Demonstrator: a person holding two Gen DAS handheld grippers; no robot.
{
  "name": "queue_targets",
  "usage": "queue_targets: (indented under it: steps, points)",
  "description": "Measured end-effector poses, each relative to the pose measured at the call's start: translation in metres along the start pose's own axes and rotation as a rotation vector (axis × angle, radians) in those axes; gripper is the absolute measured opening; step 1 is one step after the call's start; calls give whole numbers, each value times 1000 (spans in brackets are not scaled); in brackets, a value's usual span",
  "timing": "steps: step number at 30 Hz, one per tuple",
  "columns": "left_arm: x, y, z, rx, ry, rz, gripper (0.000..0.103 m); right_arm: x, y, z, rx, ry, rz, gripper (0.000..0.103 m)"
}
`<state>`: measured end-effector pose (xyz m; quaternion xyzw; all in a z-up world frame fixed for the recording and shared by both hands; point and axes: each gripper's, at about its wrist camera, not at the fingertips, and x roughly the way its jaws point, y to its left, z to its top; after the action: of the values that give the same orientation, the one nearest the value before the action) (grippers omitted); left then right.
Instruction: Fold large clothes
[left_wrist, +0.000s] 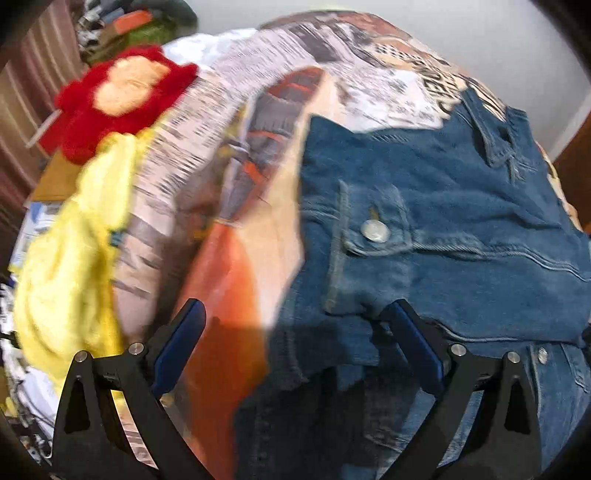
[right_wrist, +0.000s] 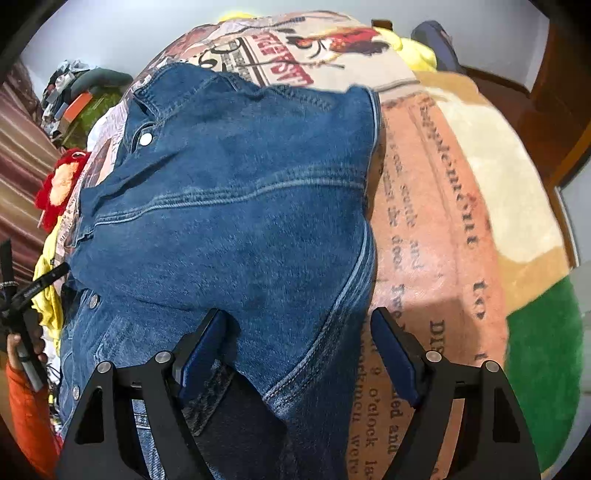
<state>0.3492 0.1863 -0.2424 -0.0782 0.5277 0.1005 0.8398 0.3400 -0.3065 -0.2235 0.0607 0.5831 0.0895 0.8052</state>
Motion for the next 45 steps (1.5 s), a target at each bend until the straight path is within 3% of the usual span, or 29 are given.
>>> queue_targets:
  steps: [8, 13, 18, 20, 25, 27, 29, 32, 37, 45]
  points:
    - [-13, 2, 38, 34, -73, -33, 101, -36, 0, 28, 9, -111, 27, 79]
    - [3, -2, 65, 48, -29, -127, 101, -40, -9, 62, 43, -144, 34, 79]
    - [36, -10, 86, 34, 26, -190, 101, -15, -31, 96, 114, -109, 60, 79]
    - [48, -9, 92, 16, 41, -218, 92, -1, -36, 105, 122, -85, 68, 77]
    - [83, 0, 105, -75, 105, -331, 65, 36, -51, 121, 200, -49, 84, 59]
    - [90, 1, 108, -104, 103, -350, 55, 45, -57, 121, 255, -56, 92, 46]
    - [96, 4, 111, -132, 97, -369, 31, 47, -55, 123, 236, -71, 75, 33]
    - [103, 8, 115, -187, 101, -446, 14, 48, -45, 128, 179, -83, 41, 16]
    - [69, 7, 120, -153, 5, -393, 10, 37, -24, 151, 71, -104, 4, 10]
    - [5, 22, 138, -106, -150, -282, 9, 0, 36, 205, -89, -245, 0, 9]
